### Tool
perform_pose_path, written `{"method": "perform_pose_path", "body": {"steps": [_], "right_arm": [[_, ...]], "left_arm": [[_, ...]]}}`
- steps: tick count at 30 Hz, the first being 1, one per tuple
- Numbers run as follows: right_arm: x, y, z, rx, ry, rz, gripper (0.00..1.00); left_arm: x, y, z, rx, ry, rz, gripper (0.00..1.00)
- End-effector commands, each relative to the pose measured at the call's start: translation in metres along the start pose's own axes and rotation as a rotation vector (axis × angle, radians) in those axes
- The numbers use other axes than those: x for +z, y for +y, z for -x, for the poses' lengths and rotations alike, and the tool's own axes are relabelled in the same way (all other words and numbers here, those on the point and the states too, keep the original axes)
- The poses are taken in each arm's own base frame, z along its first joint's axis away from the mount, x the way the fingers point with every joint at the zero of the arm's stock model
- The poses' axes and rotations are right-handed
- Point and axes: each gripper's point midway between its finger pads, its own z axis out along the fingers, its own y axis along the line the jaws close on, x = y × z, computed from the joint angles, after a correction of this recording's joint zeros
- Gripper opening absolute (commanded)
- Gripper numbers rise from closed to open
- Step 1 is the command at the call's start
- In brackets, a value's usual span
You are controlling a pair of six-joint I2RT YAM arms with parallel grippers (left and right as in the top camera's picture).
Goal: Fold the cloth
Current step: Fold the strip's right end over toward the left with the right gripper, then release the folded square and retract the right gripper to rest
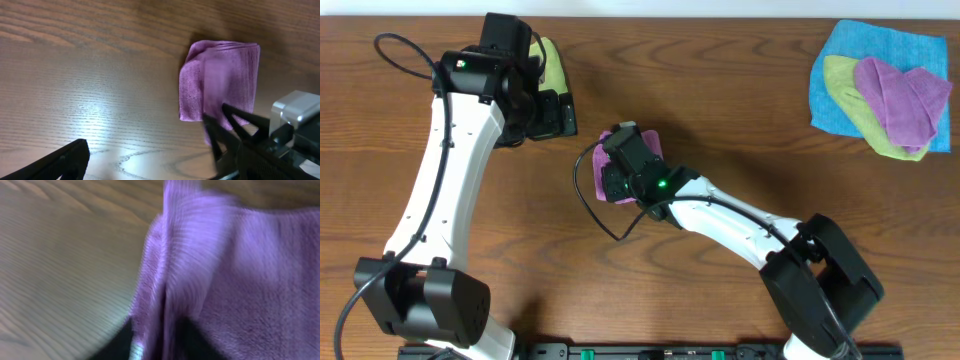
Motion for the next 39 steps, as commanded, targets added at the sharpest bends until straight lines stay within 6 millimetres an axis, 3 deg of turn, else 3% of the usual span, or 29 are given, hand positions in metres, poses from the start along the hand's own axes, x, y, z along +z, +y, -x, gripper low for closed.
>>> {"method": "perform_pose_path", "body": {"steps": [1, 6, 12, 15, 22, 30, 34, 36, 39], "right_arm": [[0.001, 0.015, 0.003, 0.003, 0.002, 0.058, 0.99], [0.001, 0.016, 0.006, 0.004, -0.01, 0.069, 0.99], [0.001, 0.0, 0.013, -0.026, -0.038, 0.0, 0.99], [0.001, -0.017, 0.009, -0.019, -0.02, -0.065, 0.99], [0.005, -0.06, 0.013, -0.043, -0.009, -0.178, 0.99], [0.045, -0.046, -0.019, -0.057, 0.088, -0.064, 0.99], [0.058, -0.056, -0.035, -0.065, 0.125, -0.109, 0.99], [0.056, -0.063, -0.032, -0.061, 0.116, -0.14, 0.99], [0.04, -0.068, -0.006, -0.069, 0.051, -0.158, 0.99]], "left_arm": [[-0.006, 0.002, 0.005, 0.012, -0.026, 0.012, 0.95], [-0.006, 0.001, 0.006, 0.012, -0.027, 0.011, 0.95], [-0.006, -0.002, 0.004, 0.012, -0.019, -0.008, 0.95], [-0.005, -0.016, -0.002, 0.034, 0.012, -0.091, 0.95], [-0.001, -0.016, -0.008, 0.07, 0.032, -0.087, 0.95], [-0.001, -0.016, -0.006, 0.072, 0.022, -0.089, 0.95], [-0.001, -0.016, -0.006, 0.071, 0.023, -0.089, 0.95], [-0.001, -0.017, -0.006, 0.071, 0.022, -0.09, 0.95], [-0.004, -0.02, -0.005, 0.074, 0.015, -0.112, 0.95]]}}
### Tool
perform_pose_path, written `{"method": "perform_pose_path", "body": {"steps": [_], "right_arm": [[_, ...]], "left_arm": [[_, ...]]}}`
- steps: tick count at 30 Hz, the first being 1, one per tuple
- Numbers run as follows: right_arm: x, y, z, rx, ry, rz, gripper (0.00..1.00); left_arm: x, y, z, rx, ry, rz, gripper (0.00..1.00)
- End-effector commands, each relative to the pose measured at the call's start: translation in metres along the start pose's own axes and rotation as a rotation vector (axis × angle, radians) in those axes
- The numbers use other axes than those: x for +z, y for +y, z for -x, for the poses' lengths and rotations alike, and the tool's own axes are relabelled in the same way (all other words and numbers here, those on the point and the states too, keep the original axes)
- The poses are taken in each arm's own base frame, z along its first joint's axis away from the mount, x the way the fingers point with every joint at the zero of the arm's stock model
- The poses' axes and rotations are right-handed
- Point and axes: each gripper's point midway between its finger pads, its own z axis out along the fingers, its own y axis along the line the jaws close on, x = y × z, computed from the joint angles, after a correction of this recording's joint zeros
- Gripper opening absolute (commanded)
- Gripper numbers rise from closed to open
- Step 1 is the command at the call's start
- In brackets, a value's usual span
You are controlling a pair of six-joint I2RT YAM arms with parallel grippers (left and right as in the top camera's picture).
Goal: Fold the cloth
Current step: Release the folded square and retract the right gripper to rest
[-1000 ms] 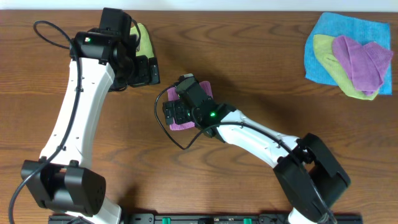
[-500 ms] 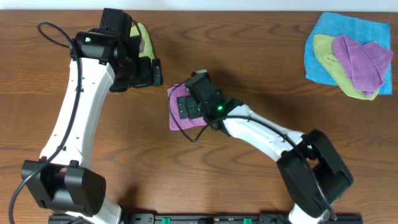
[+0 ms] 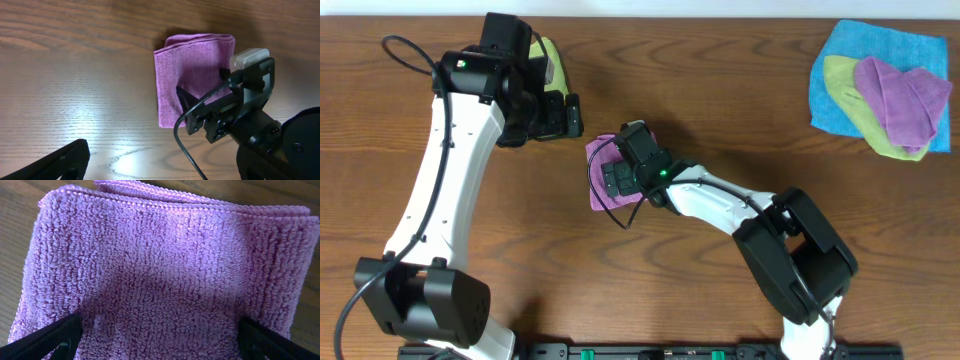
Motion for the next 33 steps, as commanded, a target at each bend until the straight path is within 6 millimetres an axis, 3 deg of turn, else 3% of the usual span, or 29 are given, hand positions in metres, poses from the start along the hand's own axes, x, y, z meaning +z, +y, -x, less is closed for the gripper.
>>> {"method": "perform_pose_path", "body": {"steps": [1, 5, 7, 9, 13, 18, 21, 24, 28, 33], "right_arm": [[-0.016, -0.013, 0.021, -0.024, -0.048, -0.03, 0.99], [-0.075, -0.023, 0.061, -0.015, -0.158, -0.046, 0.99], [-0.119, -0.038, 0.068, 0.005, -0.172, -0.062, 0.99], [-0.157, -0.058, 0.061, 0.031, -0.153, -0.092, 0.99], [-0.231, -0.116, 0.035, 0.067, -0.117, -0.181, 0.99], [-0.299, -0.166, 0.01, 0.165, -0.277, -0.174, 0.99], [-0.321, -0.181, -0.019, 0.245, -0.363, -0.164, 0.99], [-0.332, -0.181, -0.053, 0.301, -0.445, -0.132, 0.99], [-0.323, -0.175, -0.097, 0.38, -0.479, -0.111, 0.99], [-0.313, -0.167, -0.127, 0.413, -0.421, -0.102, 0.99]], "left_arm": [[-0.005, -0.006, -0.001, 0.02, -0.01, -0.029, 0.95], [-0.019, -0.009, -0.003, 0.029, -0.045, -0.037, 0.95], [-0.03, -0.011, -0.006, 0.035, -0.065, -0.042, 0.95], [-0.042, -0.012, -0.01, 0.041, -0.088, -0.041, 0.95], [-0.064, -0.009, -0.026, 0.057, -0.104, -0.014, 0.95], [-0.082, -0.007, -0.042, 0.06, -0.114, -0.001, 0.95], [-0.092, -0.009, -0.051, 0.066, -0.126, -0.005, 0.95], [-0.104, -0.014, -0.062, 0.08, -0.145, -0.013, 0.95], [-0.121, -0.02, -0.077, 0.104, -0.177, -0.028, 0.95], [-0.14, -0.019, -0.095, 0.109, -0.212, -0.031, 0.95]]}}
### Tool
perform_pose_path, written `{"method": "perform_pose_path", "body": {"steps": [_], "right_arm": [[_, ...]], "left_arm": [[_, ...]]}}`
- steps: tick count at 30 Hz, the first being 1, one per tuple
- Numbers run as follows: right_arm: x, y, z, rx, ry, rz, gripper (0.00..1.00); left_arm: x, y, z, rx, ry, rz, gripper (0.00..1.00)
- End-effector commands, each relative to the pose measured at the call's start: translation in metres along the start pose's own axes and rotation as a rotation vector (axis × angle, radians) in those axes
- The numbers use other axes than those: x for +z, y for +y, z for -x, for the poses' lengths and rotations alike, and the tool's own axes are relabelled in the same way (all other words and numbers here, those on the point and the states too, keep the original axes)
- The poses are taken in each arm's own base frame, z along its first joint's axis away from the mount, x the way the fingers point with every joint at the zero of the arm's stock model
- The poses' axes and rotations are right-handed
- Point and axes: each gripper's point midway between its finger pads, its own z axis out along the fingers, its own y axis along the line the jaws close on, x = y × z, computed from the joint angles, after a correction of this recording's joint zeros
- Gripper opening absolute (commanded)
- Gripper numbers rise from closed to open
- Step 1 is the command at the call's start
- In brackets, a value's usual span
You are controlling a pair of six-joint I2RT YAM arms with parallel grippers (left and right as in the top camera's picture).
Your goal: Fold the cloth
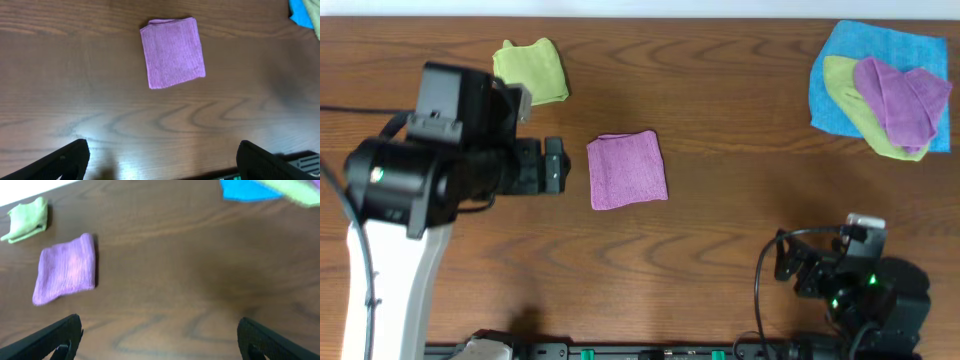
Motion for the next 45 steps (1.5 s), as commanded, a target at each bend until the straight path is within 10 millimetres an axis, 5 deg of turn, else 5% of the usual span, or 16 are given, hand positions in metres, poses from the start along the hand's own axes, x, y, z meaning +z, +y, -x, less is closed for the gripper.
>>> {"method": "perform_pose_path", "body": {"steps": [1, 7, 27, 31, 38, 43, 45], "right_arm": [[0.0, 0.002, -0.013, 0.034, 0.033, 0.015, 0.99], [0.011, -0.032, -0.003, 0.078, -0.046, -0.16, 0.99], [0.011, -0.032, -0.01, 0.075, -0.017, -0.159, 0.99], [0.01, -0.036, -0.025, 0.083, 0.044, -0.177, 0.99], [0.014, -0.024, 0.019, 0.05, -0.197, -0.103, 0.99], [0.022, -0.026, 0.02, 0.036, -0.301, -0.072, 0.99], [0.031, -0.031, 0.006, 0.038, -0.282, -0.078, 0.99]], "left_arm": [[-0.016, 0.002, -0.01, 0.016, -0.034, 0.017, 0.95], [-0.041, 0.006, -0.026, 0.021, -0.091, 0.038, 0.95], [-0.054, 0.009, -0.043, 0.061, -0.101, 0.05, 0.95], [-0.055, 0.01, -0.046, 0.068, -0.095, 0.051, 0.95], [-0.056, 0.013, -0.063, 0.061, -0.037, 0.062, 0.95], [-0.062, 0.015, -0.079, 0.059, -0.03, 0.064, 0.95], [-0.066, 0.016, -0.085, 0.061, -0.043, 0.061, 0.95]]}}
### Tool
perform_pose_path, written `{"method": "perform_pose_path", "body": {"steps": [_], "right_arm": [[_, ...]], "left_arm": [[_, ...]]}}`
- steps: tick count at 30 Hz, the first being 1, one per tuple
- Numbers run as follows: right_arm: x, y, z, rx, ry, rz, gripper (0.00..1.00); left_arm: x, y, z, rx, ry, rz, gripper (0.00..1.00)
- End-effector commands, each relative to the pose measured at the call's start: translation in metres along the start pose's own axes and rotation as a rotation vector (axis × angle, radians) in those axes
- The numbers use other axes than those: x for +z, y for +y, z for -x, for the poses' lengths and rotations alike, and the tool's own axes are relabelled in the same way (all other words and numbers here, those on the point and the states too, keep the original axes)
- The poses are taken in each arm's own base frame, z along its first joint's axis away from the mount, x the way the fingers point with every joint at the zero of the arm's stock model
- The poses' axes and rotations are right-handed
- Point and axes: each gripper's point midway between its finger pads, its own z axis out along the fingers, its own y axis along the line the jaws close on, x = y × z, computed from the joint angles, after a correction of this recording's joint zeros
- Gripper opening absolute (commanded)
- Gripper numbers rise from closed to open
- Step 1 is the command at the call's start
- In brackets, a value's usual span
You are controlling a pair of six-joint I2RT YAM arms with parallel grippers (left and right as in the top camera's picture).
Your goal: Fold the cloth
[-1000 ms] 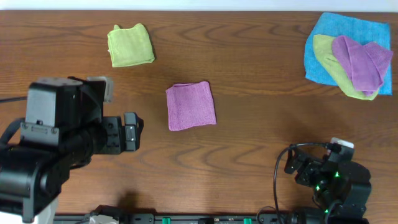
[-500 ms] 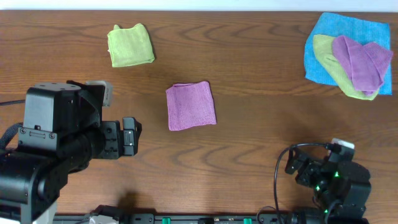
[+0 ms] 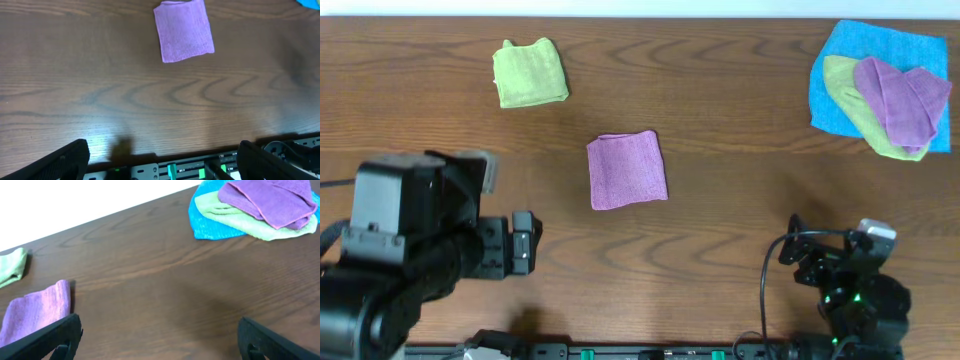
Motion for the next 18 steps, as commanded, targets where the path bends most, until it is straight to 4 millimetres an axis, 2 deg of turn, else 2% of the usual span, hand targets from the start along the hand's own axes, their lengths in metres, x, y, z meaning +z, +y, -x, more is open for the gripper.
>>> {"method": "perform_pose_path", "body": {"steps": [1, 3, 8, 12, 18], "right_arm": [[0.007, -0.006, -0.023, 0.008, 0.023, -0.003, 0.99], [0.014, -0.011, -0.036, 0.009, 0.033, -0.006, 0.99], [0.024, -0.016, -0.05, 0.009, 0.039, -0.008, 0.99], [0.031, -0.023, -0.069, 0.012, 0.086, -0.024, 0.99], [0.032, -0.022, -0.067, 0.011, 0.078, -0.021, 0.99]], "left_arm": [[-0.004, 0.003, -0.018, 0.011, 0.014, 0.01, 0.95], [-0.006, 0.004, -0.024, 0.012, 0.008, 0.009, 0.95], [-0.005, 0.007, -0.043, -0.017, 0.016, 0.003, 0.95], [0.004, 0.012, -0.07, -0.069, 0.085, 0.013, 0.95], [0.011, 0.011, -0.084, -0.123, 0.06, -0.016, 0.95]]}}
